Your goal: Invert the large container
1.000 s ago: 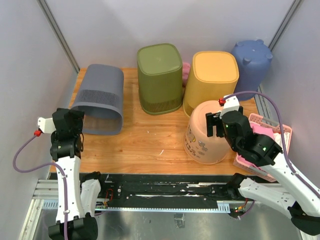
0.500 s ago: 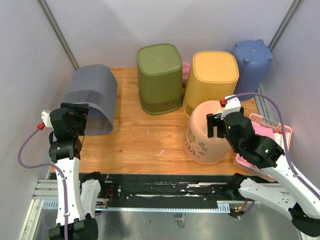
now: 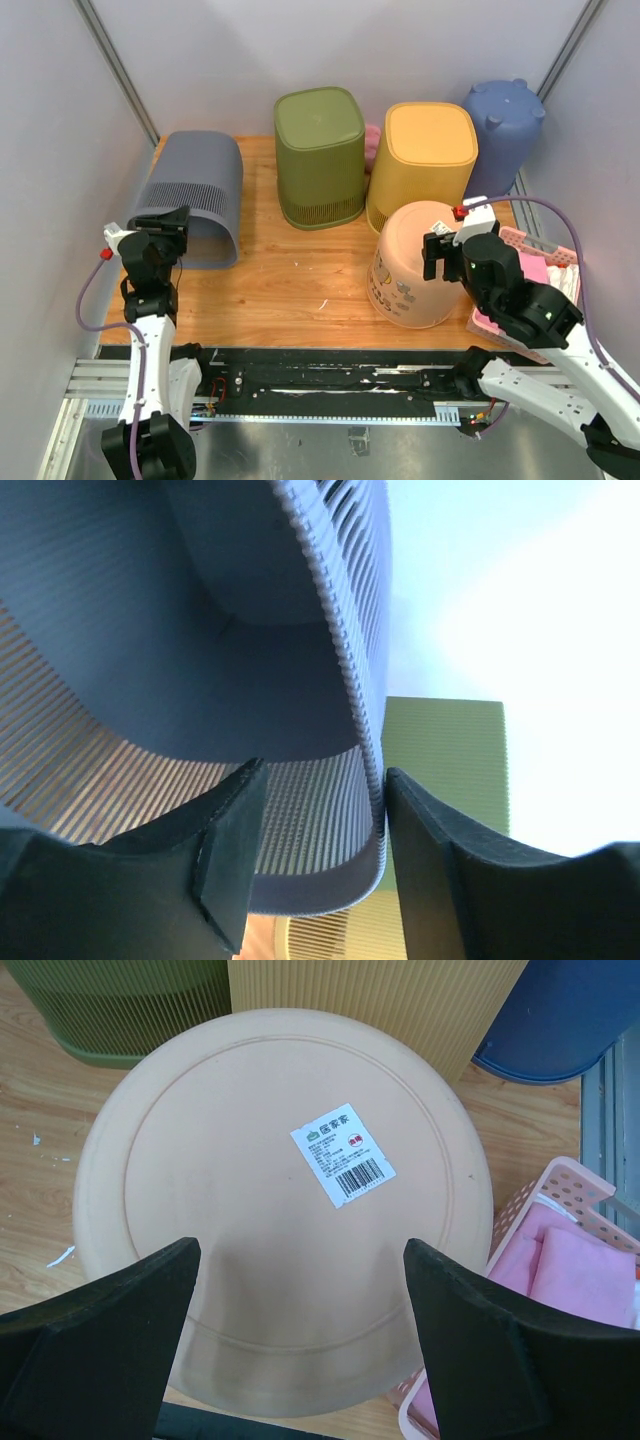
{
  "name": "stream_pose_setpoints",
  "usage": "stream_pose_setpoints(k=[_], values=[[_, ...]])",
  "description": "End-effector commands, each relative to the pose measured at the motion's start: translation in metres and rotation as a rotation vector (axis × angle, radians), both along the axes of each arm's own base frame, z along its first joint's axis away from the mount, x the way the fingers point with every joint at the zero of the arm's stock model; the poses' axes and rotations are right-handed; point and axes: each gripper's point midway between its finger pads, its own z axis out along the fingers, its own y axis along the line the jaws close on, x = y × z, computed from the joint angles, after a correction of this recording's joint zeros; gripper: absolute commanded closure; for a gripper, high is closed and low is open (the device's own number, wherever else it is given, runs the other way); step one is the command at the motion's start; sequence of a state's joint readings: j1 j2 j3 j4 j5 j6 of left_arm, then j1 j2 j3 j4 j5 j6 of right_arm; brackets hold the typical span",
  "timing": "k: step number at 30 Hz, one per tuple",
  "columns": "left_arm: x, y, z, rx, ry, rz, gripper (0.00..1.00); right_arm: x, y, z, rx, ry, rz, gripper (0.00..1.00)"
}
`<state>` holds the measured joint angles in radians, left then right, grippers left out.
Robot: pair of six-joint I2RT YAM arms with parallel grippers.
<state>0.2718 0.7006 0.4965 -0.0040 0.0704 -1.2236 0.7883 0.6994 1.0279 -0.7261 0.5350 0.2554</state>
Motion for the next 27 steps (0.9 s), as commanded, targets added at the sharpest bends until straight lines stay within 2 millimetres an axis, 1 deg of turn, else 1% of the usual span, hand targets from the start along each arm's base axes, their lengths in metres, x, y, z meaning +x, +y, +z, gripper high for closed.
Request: stream_pose_setpoints(k=[1,2,3,6,7,10,14,15,17,19,21,23,25,27], values=[[0.010,-0.005,0.029,-0.025,-0.186,-0.031,0.53,-0.001,-0.011,-0.006,-0.037,0.006,-0.030,0.15],[0.010,-0.004,0.031,-0.026,-0.203,-0.025,0.60,-0.001,-0.011,-0.007,-0.039,0.009,-0.030,0.15],[0.012,-0.004,0.032,-0.027,-0.220,-0.024,0.71,0.000,-0.010,-0.007,-0.042,0.010,-0.030,0.15],[0.017,-0.004,0.038,-0.055,-0.291,-0.035,0.96,0.001,-0.008,-0.008,-0.052,0.017,-0.023,0.14],[0.020,-0.005,0.041,-0.067,-0.323,-0.045,0.99,0.002,-0.007,-0.009,-0.056,0.021,-0.020,0.15],[0.031,-0.007,0.049,-0.083,-0.401,-0.077,1.00,0.004,-0.004,-0.009,-0.060,0.026,-0.014,0.15],[0.049,-0.009,0.079,-0.062,-0.547,-0.130,1.00,0.006,-0.001,-0.008,-0.063,0.030,-0.008,0.15],[0.051,-0.010,0.093,-0.049,-0.614,-0.148,1.00,0.007,0.000,-0.007,-0.063,0.030,-0.007,0.15],[0.053,-0.012,0.112,-0.040,-0.717,-0.179,1.00,0.007,0.001,-0.006,-0.061,0.031,-0.003,0.15],[0.054,-0.018,0.127,-0.032,-0.808,-0.234,1.00,0.007,0.002,-0.004,-0.055,0.031,-0.003,0.15],[0.052,-0.023,0.135,-0.025,-0.889,-0.286,1.00,0.007,0.002,-0.004,-0.049,0.030,-0.006,0.15],[0.052,-0.026,0.130,-0.054,-0.931,-0.323,1.00,0.007,0.002,-0.005,-0.046,0.031,-0.006,0.15],[0.056,-0.028,0.115,-0.054,-0.894,-0.333,1.00,0.006,0.002,-0.005,-0.046,0.034,-0.005,0.15],[0.053,-0.027,0.096,-0.053,-0.844,-0.304,1.00,0.005,0.000,-0.006,-0.049,0.038,-0.007,0.15]])
